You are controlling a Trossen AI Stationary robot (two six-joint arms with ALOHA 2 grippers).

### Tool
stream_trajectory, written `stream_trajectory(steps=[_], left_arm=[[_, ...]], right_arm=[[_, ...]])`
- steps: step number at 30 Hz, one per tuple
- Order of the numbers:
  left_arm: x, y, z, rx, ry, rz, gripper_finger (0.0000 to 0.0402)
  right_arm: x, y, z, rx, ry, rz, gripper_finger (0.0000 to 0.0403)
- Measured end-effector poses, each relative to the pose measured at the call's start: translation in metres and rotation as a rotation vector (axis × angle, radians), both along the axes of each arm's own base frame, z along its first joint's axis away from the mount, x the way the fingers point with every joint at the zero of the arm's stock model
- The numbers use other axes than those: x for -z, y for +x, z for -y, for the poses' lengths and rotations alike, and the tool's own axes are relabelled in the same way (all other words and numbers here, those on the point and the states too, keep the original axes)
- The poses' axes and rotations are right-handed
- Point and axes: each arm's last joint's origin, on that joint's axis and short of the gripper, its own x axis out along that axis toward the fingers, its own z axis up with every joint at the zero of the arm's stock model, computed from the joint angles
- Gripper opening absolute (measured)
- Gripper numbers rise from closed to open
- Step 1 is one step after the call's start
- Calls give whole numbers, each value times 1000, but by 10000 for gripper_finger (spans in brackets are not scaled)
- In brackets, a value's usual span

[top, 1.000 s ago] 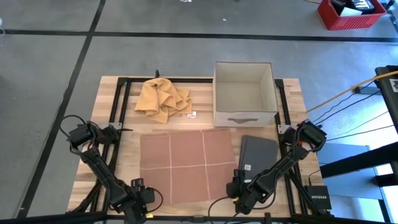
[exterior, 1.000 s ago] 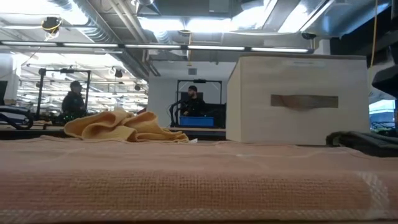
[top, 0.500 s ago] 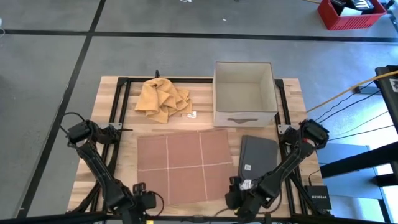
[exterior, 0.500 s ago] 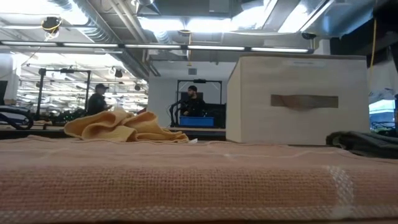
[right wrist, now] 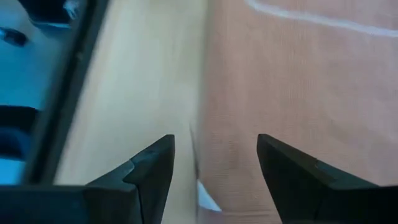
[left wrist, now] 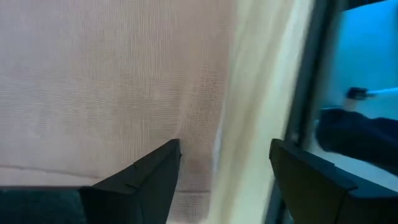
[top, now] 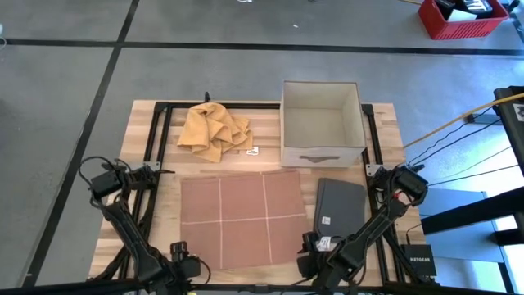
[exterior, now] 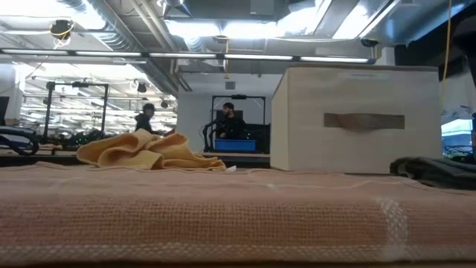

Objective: Fold towel
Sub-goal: Fold the light orange towel

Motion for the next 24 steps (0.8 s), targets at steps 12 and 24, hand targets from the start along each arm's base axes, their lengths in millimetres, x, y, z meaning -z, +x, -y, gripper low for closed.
stream_trajectory(steps=[12, 24], left_arm=[[-81, -2, -65, -38, 79, 128, 236], [-36, -12, -135, -64, 80, 31, 208]], right_arm=[[-57, 28, 60, 105, -150, -32, 241], [1, 53, 157, 136, 51, -363, 219]])
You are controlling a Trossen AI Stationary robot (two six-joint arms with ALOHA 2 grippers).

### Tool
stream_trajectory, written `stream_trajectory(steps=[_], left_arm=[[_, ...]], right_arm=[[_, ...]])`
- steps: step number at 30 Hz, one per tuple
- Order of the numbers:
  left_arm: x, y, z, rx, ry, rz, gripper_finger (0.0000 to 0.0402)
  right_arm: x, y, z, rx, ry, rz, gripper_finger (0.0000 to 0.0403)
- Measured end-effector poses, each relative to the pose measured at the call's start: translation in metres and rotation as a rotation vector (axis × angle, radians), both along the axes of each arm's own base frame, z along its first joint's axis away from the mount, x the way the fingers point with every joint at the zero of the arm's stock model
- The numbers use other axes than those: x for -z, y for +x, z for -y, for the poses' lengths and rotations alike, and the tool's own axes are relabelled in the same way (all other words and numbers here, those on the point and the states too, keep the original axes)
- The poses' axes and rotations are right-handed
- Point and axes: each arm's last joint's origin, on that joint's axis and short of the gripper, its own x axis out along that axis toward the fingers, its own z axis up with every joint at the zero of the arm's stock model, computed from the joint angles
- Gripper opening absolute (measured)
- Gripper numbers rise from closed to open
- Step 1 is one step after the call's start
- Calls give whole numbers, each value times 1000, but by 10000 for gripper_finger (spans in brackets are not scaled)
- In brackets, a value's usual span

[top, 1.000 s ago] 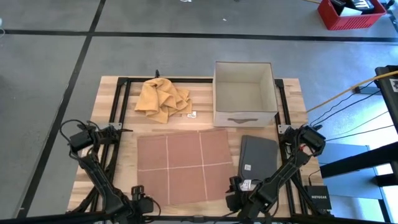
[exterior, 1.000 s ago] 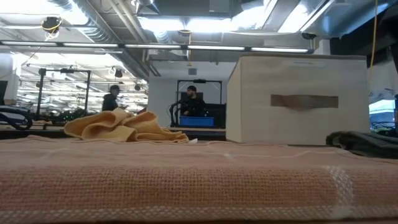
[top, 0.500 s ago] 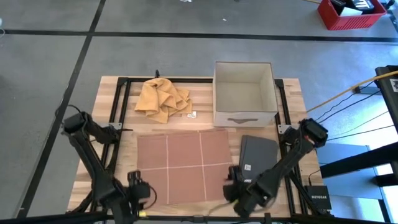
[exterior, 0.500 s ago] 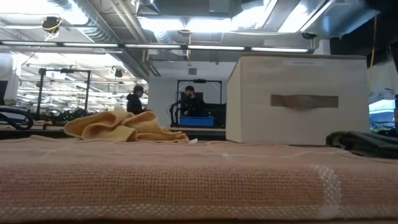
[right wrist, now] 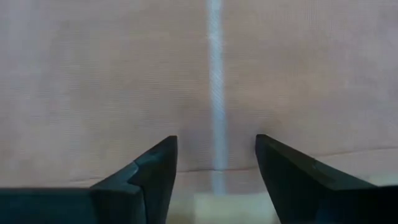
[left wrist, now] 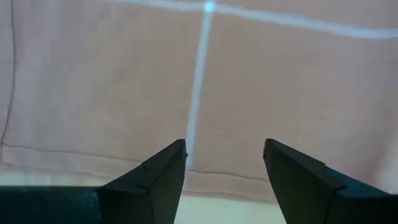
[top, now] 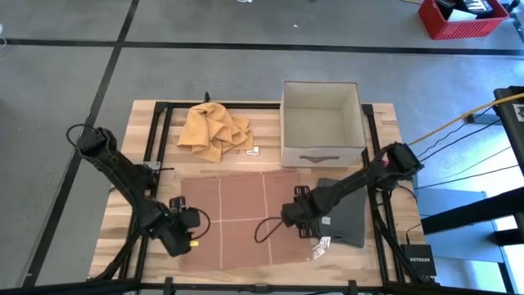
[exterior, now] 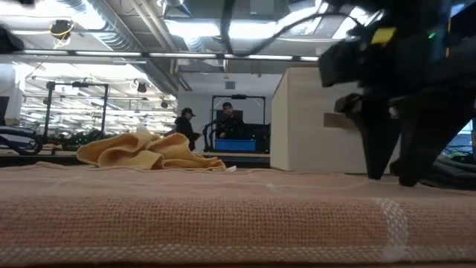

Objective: Fold towel
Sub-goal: Fold the light orange towel

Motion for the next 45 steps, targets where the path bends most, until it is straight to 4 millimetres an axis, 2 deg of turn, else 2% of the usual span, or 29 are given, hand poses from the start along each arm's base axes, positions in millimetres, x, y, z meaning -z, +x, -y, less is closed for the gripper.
stream_trajectory(steps=[3, 11, 16, 22, 28, 34, 37, 40, 45], left_arm=[[10, 2, -8, 19, -13, -26, 207], [31, 2, -23, 65, 11, -66, 207], [56, 0, -31, 33, -111, -79, 207], [70, -9, -38, 20, -118, -80, 207], [64, -6, -35, 48, -111, -85, 207], [44, 0, -30, 27, -132, -60, 207], [44, -2, -32, 16, -105, -81, 207], [43, -3, -33, -6, -88, -76, 207], [43, -4, -33, 8, -59, -66, 207]], right_arm=[[2, 2, 7, -1, 5, -5, 217], [1, 6, 7, -17, 19, 39, 217], [1, 7, 8, 5, 1, 51, 217], [9, 2, 10, 20, -10, 46, 217], [6, 3, 9, 17, 13, 32, 217], [-24, 8, 6, 11, 60, 83, 217], [-31, 7, 6, 13, 63, 117, 216], [-25, 4, 8, 13, 57, 114, 216], [0, -5, 12, 34, 52, 114, 216]])
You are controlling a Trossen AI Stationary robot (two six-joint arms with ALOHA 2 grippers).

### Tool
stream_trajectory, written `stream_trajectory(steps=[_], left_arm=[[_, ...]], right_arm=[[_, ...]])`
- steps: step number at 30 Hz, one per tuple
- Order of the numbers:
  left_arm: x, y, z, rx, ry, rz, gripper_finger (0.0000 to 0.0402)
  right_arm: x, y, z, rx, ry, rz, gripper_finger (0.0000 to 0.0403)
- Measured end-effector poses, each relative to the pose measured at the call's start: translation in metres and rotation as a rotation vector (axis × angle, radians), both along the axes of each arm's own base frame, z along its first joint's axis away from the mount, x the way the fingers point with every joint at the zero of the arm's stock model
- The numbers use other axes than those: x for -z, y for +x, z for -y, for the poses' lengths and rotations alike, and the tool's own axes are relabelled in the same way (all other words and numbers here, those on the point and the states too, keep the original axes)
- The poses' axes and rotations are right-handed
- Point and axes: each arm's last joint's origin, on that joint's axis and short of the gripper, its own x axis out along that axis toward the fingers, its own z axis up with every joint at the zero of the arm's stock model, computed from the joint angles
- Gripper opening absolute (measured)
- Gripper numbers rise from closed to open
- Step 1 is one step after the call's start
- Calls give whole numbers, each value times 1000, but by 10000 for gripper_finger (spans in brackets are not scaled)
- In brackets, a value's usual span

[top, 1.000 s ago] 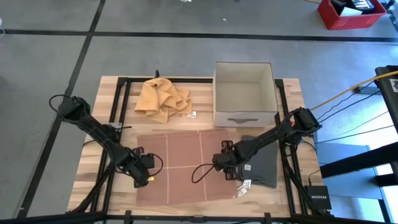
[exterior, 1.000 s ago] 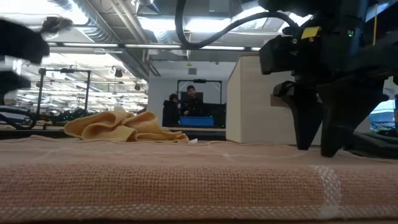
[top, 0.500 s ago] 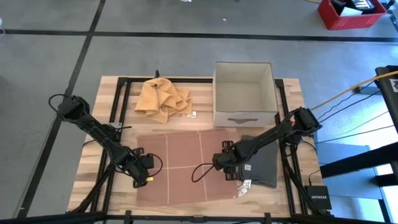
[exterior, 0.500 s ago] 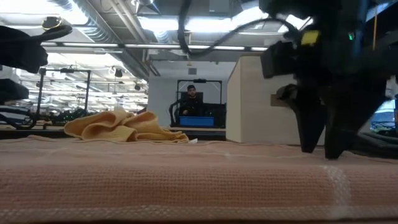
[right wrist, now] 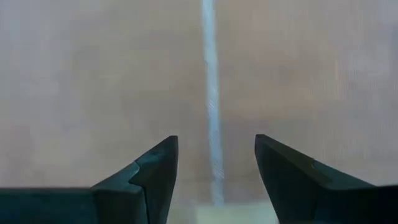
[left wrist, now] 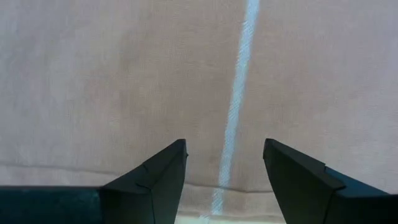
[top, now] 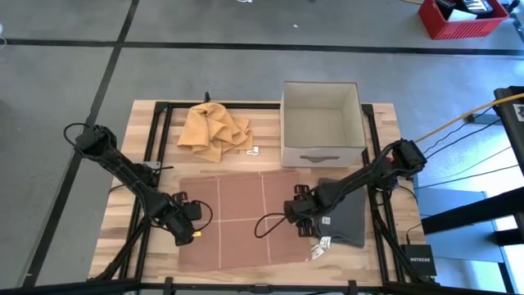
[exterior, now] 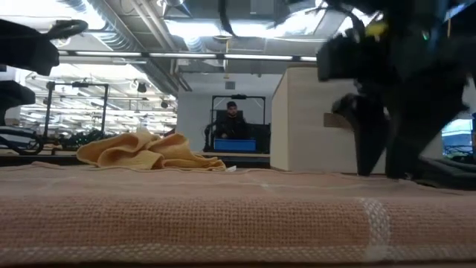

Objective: Fold towel
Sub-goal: Fold the light orange towel

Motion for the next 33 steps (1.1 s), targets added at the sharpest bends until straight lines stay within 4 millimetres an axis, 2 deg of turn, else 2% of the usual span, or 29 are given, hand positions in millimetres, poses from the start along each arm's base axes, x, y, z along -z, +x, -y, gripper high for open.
stream_trajectory(steps=[8, 14, 26, 29, 33], left_arm=[[3, -1, -1, 5, 3, 2, 207], [15, -7, -5, -10, -19, -15, 207], [24, -13, -10, 16, -8, -36, 206], [24, -13, -10, 24, -5, -37, 195], [25, -14, -11, 25, -3, -39, 158]], right_arm=[[20, -9, 3, 26, 33, 63, 216], [21, -9, 4, 31, 21, 68, 216], [22, -8, 4, 37, 7, 81, 216], [22, -8, 4, 36, 5, 79, 216], [22, -9, 4, 36, 2, 74, 214]])
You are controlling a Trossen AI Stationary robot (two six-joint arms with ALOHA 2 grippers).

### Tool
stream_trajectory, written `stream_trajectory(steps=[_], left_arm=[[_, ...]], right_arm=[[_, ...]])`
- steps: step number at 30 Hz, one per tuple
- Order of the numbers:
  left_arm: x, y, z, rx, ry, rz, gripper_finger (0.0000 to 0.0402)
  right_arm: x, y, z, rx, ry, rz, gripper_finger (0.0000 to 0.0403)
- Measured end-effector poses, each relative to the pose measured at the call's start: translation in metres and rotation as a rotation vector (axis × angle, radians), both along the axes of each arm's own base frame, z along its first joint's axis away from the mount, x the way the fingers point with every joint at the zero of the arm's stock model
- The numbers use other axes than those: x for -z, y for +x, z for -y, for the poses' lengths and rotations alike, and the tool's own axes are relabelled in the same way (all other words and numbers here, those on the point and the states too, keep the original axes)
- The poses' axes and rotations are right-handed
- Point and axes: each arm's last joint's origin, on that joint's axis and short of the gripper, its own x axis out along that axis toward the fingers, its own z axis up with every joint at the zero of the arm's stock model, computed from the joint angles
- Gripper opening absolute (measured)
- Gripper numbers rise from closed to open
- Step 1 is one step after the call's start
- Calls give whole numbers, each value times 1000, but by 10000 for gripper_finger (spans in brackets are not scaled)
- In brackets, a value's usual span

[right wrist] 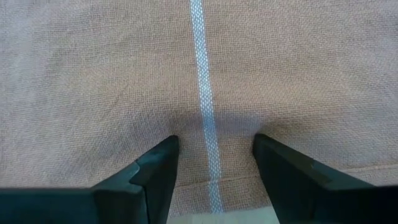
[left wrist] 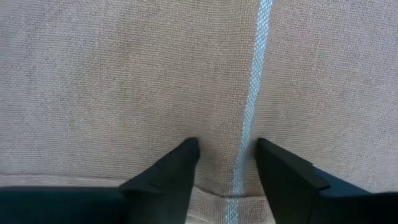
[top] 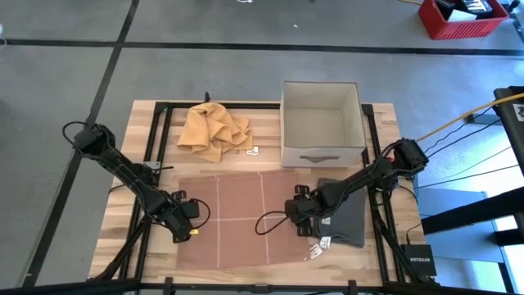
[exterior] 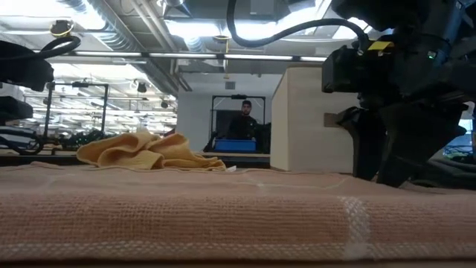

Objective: Fold towel
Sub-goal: Fold the light orange towel

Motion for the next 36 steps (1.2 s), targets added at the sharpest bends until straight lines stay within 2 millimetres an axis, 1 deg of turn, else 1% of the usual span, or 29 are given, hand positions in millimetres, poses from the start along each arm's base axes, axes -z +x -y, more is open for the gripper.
stream_trajectory(steps=[2, 4, 9, 13, 16, 20, 23, 26, 30, 34, 36], left_arm=[[0, 0, 0, 0, 0, -2, 134], [0, 0, 0, 5, -3, -6, 108], [1, 0, 1, 21, -10, -10, 43], [1, -1, 1, 29, -9, -12, 10], [1, -1, 1, 29, -5, -15, 4], [1, -1, 1, 33, 4, -10, 8], [1, -1, 1, 49, 12, -8, 4], [-2, -2, 0, 64, 37, -16, 3], [-18, 1, 0, 93, 135, -29, 2], [-45, 4, 4, 102, 209, -9, 1], [-59, 4, 3, 103, 263, 14, 1]], right_arm=[[1, 0, 0, 1, -3, -6, 205], [2, 0, 0, 2, -7, -12, 186], [6, -1, 1, 3, -17, -30, 118], [6, -1, 1, 3, -19, -36, 68], [6, -1, 1, 3, -21, -36, 44], [7, -1, 1, -15, -39, -34, 27], [7, -1, 1, -43, -57, -31, 10], [3, -1, 2, -42, -87, -22, 7], [-13, -1, -1, -53, -173, -9, 4], [-46, 1, -7, -53, -250, 48, 3], [-56, -1, -8, -39, -287, 57, 3]])
